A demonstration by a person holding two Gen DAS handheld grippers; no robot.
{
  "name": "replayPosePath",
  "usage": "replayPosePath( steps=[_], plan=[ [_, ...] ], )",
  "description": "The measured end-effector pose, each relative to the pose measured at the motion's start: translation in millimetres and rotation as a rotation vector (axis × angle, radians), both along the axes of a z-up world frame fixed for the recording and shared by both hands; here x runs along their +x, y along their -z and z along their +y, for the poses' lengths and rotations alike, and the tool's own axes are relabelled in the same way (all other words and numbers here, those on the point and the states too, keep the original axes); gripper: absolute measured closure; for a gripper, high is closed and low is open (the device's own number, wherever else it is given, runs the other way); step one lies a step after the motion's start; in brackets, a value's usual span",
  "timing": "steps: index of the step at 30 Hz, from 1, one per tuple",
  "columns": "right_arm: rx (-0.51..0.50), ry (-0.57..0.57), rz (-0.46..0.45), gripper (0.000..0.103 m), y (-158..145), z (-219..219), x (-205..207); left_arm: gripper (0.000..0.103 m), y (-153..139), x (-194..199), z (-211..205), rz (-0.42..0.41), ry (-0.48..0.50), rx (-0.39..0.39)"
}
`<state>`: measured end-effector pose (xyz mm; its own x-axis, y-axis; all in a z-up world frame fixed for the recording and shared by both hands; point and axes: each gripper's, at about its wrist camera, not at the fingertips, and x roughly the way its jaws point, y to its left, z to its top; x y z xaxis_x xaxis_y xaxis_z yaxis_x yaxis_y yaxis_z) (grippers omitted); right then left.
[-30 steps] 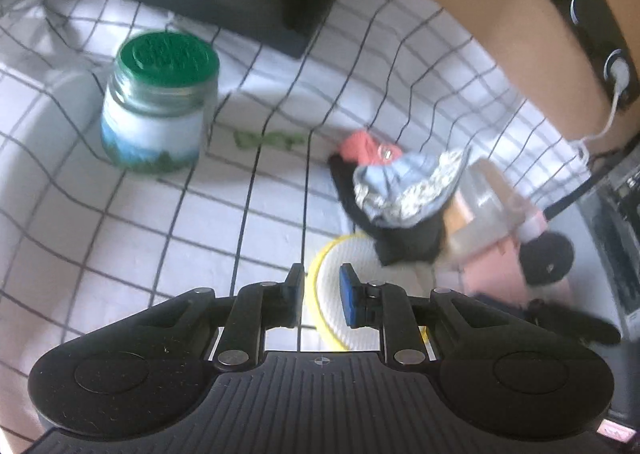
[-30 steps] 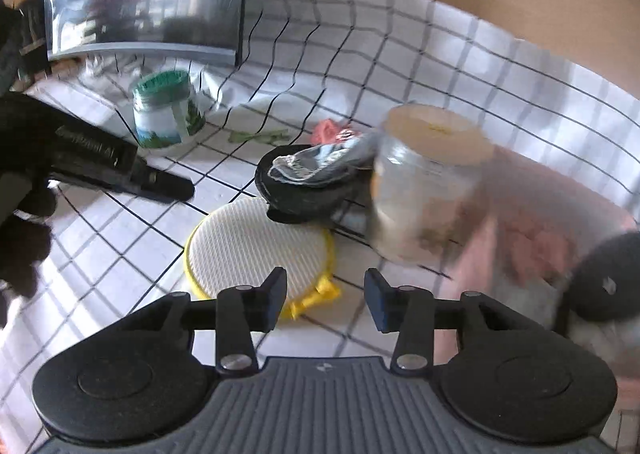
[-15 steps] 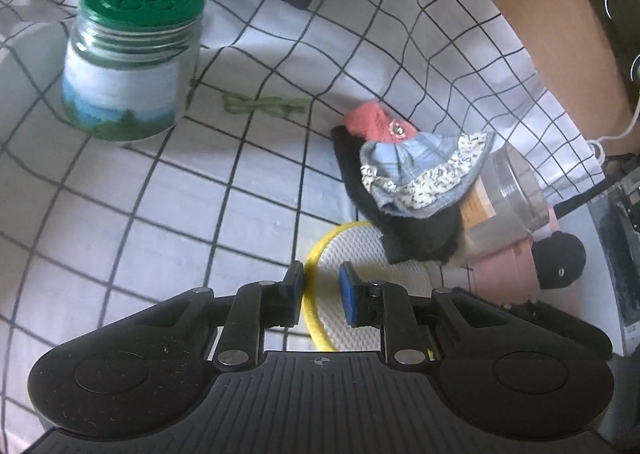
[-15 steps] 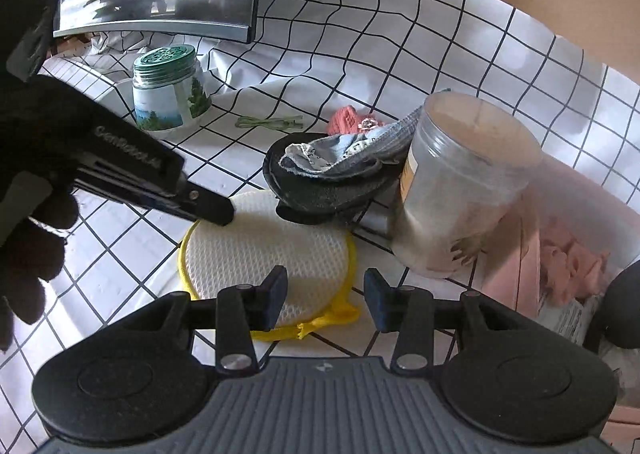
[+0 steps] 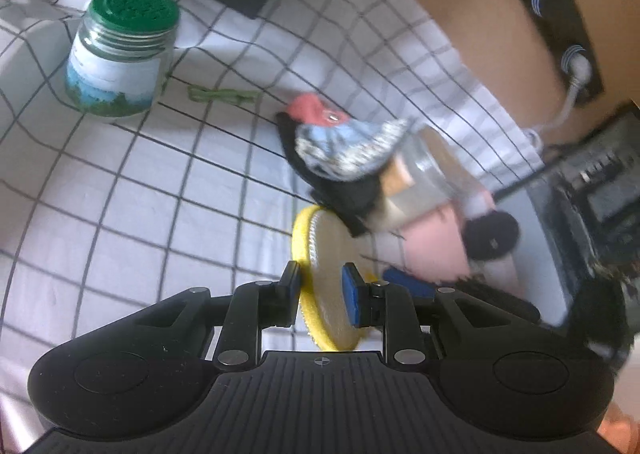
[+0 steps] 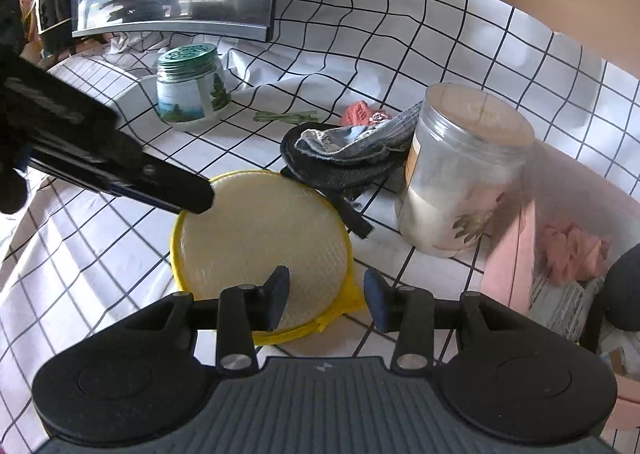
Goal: Organize soft objects
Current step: 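Reach the left gripper to the yellow-rimmed round pad on the table, then grasp the rim of the yellow round pad with the left gripper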
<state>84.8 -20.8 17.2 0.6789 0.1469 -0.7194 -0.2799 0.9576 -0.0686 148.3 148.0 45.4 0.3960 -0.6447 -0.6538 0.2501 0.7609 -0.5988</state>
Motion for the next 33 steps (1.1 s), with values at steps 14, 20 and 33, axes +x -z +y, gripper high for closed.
replayPosePath(
  steps=[14,20,33],
  plan=[
    [0.005,0.017,-0.018,0.061,4.4,-17.9,-20.4,0.074,10.6,16.4,-57.0,-0.096,0.014,0.109],
    [-0.005,0.017,-0.027,0.061,3.5,-20.5,-25.6,0.084,14.3,19.4,-63.9,-0.071,-0.011,0.088],
    [0.016,0.002,-0.044,0.061,-2.7,-16.8,-32.1,0.089,-25.4,-19.3,-56.2,-0.158,0.051,0.062]
  ],
)
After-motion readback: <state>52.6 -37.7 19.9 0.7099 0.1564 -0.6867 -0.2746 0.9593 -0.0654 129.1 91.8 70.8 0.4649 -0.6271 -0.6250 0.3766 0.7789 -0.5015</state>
